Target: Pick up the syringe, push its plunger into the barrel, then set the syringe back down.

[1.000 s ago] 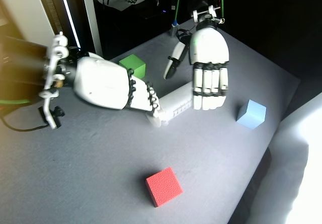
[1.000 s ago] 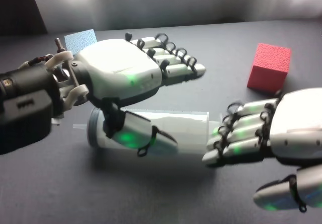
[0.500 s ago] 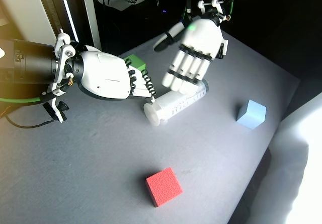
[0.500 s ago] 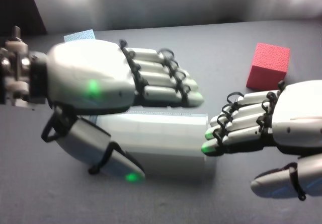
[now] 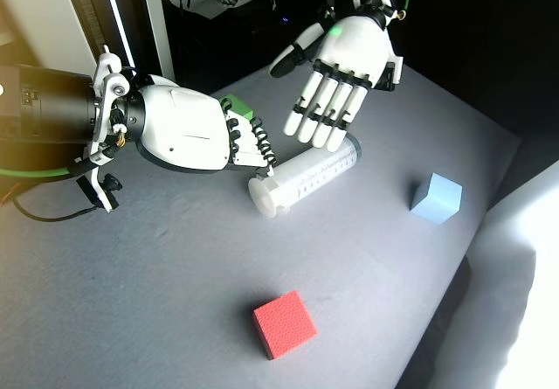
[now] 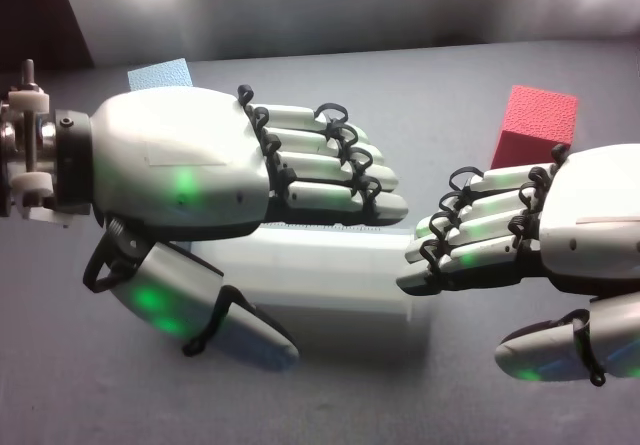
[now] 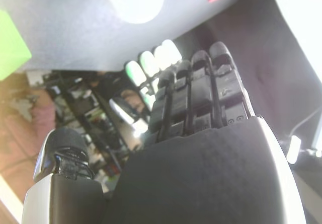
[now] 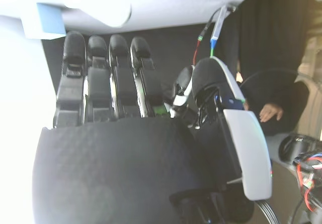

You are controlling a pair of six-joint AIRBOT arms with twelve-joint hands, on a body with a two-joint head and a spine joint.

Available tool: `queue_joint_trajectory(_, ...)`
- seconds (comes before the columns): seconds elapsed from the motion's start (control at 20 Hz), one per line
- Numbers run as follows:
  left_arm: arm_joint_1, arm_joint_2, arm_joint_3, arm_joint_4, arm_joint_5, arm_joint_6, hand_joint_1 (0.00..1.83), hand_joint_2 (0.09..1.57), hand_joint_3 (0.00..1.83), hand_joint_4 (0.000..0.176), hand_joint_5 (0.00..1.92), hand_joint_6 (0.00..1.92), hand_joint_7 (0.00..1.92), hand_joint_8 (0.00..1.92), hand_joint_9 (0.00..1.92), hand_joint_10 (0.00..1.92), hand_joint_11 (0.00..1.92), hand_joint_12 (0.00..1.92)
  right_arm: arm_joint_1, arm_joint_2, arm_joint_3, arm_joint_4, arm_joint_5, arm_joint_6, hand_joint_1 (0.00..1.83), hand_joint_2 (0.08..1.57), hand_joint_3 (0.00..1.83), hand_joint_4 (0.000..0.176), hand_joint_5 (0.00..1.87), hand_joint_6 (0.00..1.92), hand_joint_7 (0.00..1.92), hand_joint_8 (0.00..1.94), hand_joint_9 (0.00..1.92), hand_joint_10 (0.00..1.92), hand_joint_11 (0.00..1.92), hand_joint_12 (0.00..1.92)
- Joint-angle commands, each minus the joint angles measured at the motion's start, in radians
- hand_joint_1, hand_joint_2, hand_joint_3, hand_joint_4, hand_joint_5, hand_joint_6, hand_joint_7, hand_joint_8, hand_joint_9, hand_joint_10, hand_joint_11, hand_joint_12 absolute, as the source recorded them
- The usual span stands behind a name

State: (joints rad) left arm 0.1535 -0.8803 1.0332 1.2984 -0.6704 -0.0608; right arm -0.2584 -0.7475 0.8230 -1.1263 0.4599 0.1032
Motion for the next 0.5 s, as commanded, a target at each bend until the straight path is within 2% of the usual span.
queue_joint_trajectory(0.0, -0.017, 0.013, -0.007, -0.057, -0.043, -0.004, 0.00, 1.15, 0.00, 0.000, 0.08, 0.00, 0.10, 0.01, 0.09, 0.01, 0.00, 0.23, 0.011, 0.011, 0.000, 0.039, 0.067, -0.003, 0.00, 1.40, 0.00, 0.000, 0.24, 0.01, 0.19, 0.01, 0.16, 0.01, 0.00, 0.56)
queue_joint_trajectory(0.05, -0.021, 0.014, -0.011, -0.055, -0.036, -0.004, 0.00, 1.16, 0.00, 0.000, 0.10, 0.01, 0.13, 0.01, 0.12, 0.01, 0.00, 0.28, 0.013, 0.011, -0.001, 0.039, 0.067, -0.011, 0.00, 1.40, 0.00, 0.000, 0.28, 0.02, 0.24, 0.02, 0.20, 0.03, 0.00, 0.66)
queue_joint_trajectory(0.1, -0.026, 0.014, -0.015, -0.054, -0.030, -0.004, 0.00, 1.17, 0.00, 0.000, 0.15, 0.01, 0.19, 0.02, 0.17, 0.02, 0.00, 0.38, 0.013, 0.010, -0.001, 0.039, 0.069, -0.024, 0.00, 1.40, 0.00, 0.000, 0.28, 0.01, 0.24, 0.01, 0.20, 0.02, 0.00, 0.66)
queue_joint_trajectory(0.15, -0.028, 0.014, -0.017, -0.054, -0.024, -0.004, 0.00, 1.18, 0.00, 0.000, 0.27, 0.01, 0.31, 0.01, 0.29, 0.02, 0.00, 0.63, 0.012, 0.009, -0.001, 0.039, 0.071, -0.033, 0.00, 1.41, 0.00, 0.000, 0.30, 0.01, 0.26, 0.01, 0.23, 0.02, 0.00, 0.70)
queue_joint_trajectory(0.25, -0.030, 0.014, -0.020, -0.055, -0.020, -0.004, 0.00, 1.25, 0.00, 0.000, 0.51, 0.04, 0.62, 0.05, 0.54, 0.07, 0.00, 1.00, 0.003, 0.008, -0.001, 0.039, 0.110, -0.062, 0.00, 1.42, 0.00, 0.000, 0.45, 0.05, 0.44, 0.04, 0.37, 0.06, 0.00, 1.02)
queue_joint_trajectory(0.35, -0.031, 0.014, -0.019, -0.053, -0.020, -0.003, 0.00, 1.35, 0.00, 0.000, 0.70, 0.08, 0.82, 0.11, 0.71, 0.18, 0.08, 1.17, -0.019, 0.002, -0.001, 0.053, 0.145, -0.100, 0.00, 1.43, 0.00, 0.000, 0.63, 0.08, 0.68, 0.10, 0.55, 0.14, 0.00, 1.34)
queue_joint_trajectory(0.4, -0.031, 0.014, -0.019, -0.051, -0.022, -0.003, 0.03, 1.37, 0.00, 0.000, 0.76, 0.10, 0.89, 0.14, 0.76, 0.24, 0.19, 1.15, -0.033, -0.001, -0.001, 0.071, 0.152, -0.128, 0.00, 1.43, 0.00, 0.000, 0.69, 0.04, 0.75, 0.08, 0.58, 0.20, 0.00, 1.41)
queue_joint_trajectory(0.45, -0.031, 0.014, -0.018, -0.050, -0.024, -0.003, 0.00, 1.39, 0.00, 0.000, 0.77, 0.08, 0.89, 0.15, 0.72, 0.37, 0.22, 1.16, -0.050, -0.005, -0.001, 0.093, 0.160, -0.178, 0.00, 1.43, 0.00, 0.000, 0.74, 0.03, 0.80, 0.08, 0.56, 0.36, 0.00, 1.45)
